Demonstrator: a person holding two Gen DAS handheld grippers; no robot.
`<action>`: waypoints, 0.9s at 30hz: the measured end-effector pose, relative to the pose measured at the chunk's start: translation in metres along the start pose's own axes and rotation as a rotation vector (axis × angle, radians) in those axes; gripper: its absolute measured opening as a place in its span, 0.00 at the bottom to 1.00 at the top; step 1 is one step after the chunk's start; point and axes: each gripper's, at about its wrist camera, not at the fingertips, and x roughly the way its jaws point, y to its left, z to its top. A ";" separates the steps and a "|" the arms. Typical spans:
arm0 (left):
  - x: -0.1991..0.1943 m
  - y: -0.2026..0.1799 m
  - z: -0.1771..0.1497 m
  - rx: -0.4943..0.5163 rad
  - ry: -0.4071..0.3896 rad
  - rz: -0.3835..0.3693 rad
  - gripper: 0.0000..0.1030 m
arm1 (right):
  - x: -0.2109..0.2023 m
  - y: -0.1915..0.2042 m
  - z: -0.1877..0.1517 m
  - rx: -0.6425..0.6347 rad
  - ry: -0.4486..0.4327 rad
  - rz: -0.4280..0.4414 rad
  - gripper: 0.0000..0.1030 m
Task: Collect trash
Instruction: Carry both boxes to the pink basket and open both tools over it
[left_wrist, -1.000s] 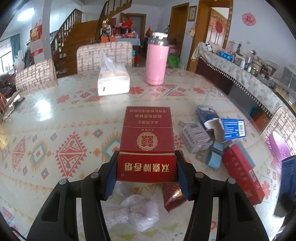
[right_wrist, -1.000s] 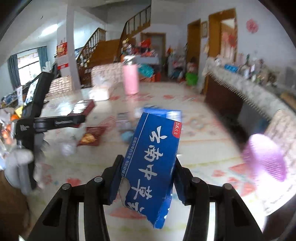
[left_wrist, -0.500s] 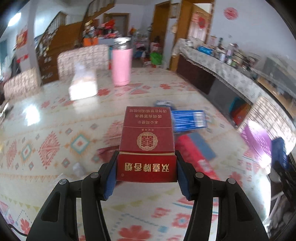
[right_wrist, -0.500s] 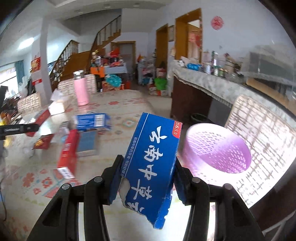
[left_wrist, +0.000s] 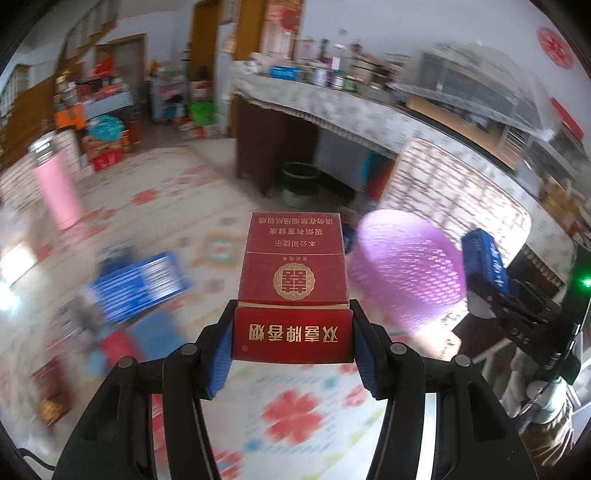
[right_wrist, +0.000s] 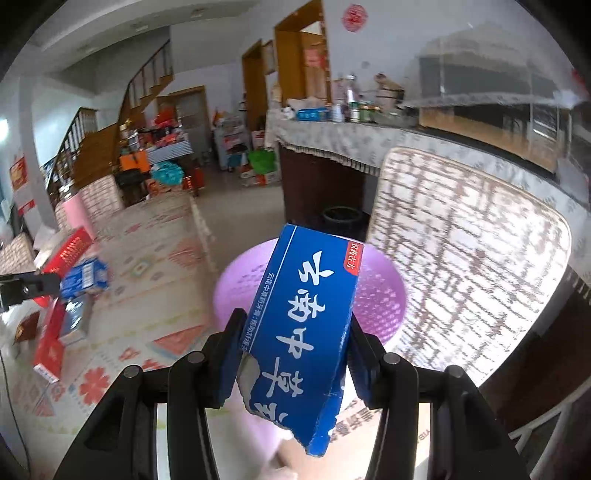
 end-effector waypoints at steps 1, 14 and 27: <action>0.008 -0.011 0.006 0.014 0.006 -0.016 0.53 | 0.002 -0.005 0.002 0.007 0.001 -0.003 0.53; 0.107 -0.092 0.069 0.068 0.097 -0.130 0.54 | 0.052 -0.042 0.029 0.022 0.030 -0.010 0.55; 0.065 -0.088 0.035 0.079 0.100 -0.091 0.70 | 0.057 -0.034 0.015 0.067 0.073 0.029 0.67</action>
